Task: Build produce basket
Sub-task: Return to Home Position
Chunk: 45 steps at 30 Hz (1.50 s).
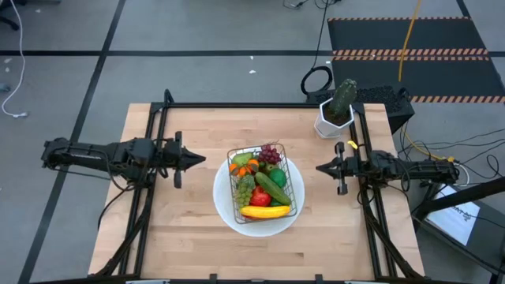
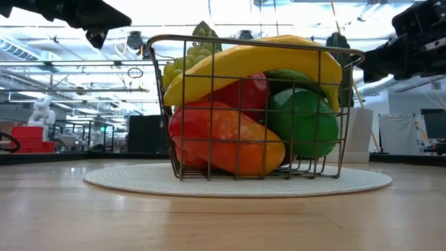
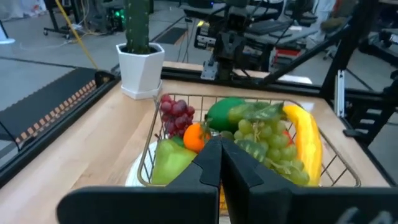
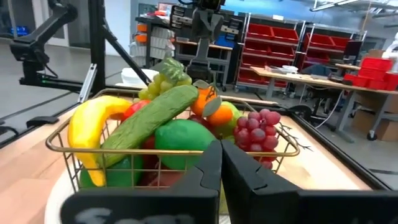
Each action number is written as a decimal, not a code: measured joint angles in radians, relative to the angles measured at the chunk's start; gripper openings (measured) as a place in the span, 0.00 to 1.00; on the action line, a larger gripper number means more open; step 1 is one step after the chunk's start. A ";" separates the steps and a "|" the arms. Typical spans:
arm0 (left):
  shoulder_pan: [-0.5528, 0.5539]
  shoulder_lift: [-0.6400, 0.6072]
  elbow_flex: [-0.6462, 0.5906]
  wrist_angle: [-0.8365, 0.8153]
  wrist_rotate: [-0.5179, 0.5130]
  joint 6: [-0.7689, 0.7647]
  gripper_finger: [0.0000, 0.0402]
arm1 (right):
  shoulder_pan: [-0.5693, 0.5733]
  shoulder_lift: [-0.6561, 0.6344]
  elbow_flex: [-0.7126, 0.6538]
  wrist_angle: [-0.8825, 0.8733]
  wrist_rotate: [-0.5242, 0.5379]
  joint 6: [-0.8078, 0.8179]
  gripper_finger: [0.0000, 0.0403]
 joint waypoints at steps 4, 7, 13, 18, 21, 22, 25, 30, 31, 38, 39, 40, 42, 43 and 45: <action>0.001 -0.031 -0.036 0.003 -0.001 0.006 0.00 | 0.000 0.001 0.000 0.057 0.003 -0.001 0.00; 0.001 -0.049 -0.080 0.039 0.000 0.017 0.00 | 0.000 0.000 -0.001 0.076 0.003 -0.001 0.00; -0.007 -0.091 -0.193 0.159 0.007 0.019 0.00 | 0.000 0.000 -0.001 0.075 0.002 -0.001 0.00; -0.008 -0.121 -0.279 0.254 0.008 0.016 0.00 | 0.000 0.000 -0.001 0.078 0.000 -0.001 0.00; -0.008 -0.142 -0.323 0.304 0.008 0.010 0.00 | 0.000 0.000 -0.001 0.080 0.000 -0.001 0.00; -0.008 -0.149 -0.335 0.313 0.008 0.010 0.00 | 0.000 0.000 -0.001 0.080 0.000 -0.001 0.00; -0.009 -0.177 -0.365 0.318 0.008 0.006 0.00 | 0.000 0.000 -0.001 0.080 0.000 -0.001 0.00; -0.010 -0.231 -0.408 0.318 0.019 0.000 0.00 | 0.000 0.000 -0.001 0.081 0.000 -0.001 0.00; -0.010 -0.241 -0.415 0.318 0.019 0.000 0.00 | 0.000 0.000 -0.001 0.081 0.000 -0.001 0.00; -0.010 -0.308 -0.455 0.317 0.022 0.000 0.00 | 0.000 0.000 -0.001 0.081 -0.001 -0.001 0.00; -0.010 -0.317 -0.461 0.317 0.022 0.000 0.00 | 0.000 0.000 -0.001 0.081 -0.001 -0.001 0.00; -0.010 -0.325 -0.467 0.317 0.022 -0.001 0.00 | 0.000 0.000 -0.001 0.081 -0.001 -0.001 0.00; -0.010 -0.339 -0.477 0.316 0.022 -0.002 0.00 | 0.000 0.000 -0.001 0.081 -0.001 -0.001 0.00; -0.010 -0.345 -0.482 0.316 0.022 -0.001 0.00 | 0.000 0.000 -0.001 0.081 -0.001 -0.001 0.00; -0.010 -0.359 -0.493 0.326 0.036 0.001 0.00 | 0.000 0.000 -0.001 0.081 -0.001 -0.001 0.00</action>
